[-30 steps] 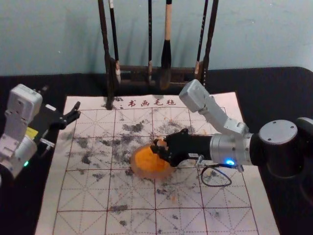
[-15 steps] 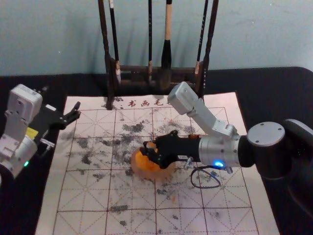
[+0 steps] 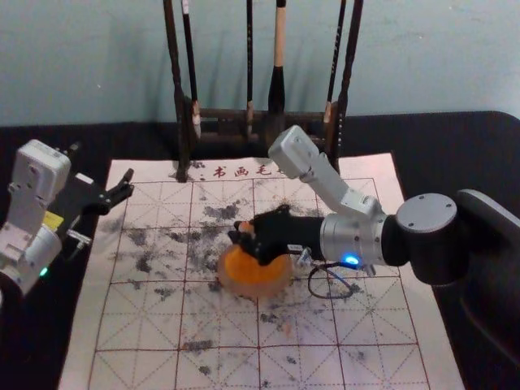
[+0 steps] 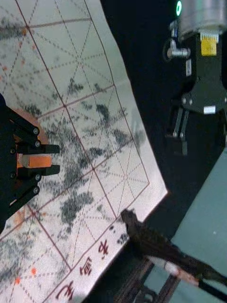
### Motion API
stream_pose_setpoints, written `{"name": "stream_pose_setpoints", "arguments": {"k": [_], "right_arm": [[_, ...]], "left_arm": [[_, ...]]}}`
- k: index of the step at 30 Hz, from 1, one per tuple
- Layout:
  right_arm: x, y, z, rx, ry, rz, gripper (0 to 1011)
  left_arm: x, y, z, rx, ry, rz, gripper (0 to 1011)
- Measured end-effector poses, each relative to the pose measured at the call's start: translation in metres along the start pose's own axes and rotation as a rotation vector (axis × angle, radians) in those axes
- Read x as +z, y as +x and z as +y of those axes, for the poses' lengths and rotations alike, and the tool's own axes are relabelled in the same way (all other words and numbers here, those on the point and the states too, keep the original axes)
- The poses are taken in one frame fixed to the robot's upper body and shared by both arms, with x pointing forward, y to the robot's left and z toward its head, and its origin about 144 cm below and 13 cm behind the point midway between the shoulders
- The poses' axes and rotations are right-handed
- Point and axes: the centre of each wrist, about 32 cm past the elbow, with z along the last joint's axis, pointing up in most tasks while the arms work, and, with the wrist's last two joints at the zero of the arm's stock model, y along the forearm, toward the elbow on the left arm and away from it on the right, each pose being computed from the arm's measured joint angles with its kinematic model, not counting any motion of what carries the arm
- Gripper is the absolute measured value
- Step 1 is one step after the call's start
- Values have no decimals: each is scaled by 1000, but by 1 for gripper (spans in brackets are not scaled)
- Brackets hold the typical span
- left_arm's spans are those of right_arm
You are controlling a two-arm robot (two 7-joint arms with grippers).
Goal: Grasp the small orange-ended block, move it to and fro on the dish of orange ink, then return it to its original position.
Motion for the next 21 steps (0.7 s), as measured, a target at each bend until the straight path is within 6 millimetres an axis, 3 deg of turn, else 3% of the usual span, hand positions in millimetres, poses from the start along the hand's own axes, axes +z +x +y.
{"name": "stream_pose_setpoints", "arguments": {"k": [21], "right_arm": [[-10,9,-27,-34,-18,-18,108]], "left_arm": [[0,0,0,0,0,0,1001]]}}
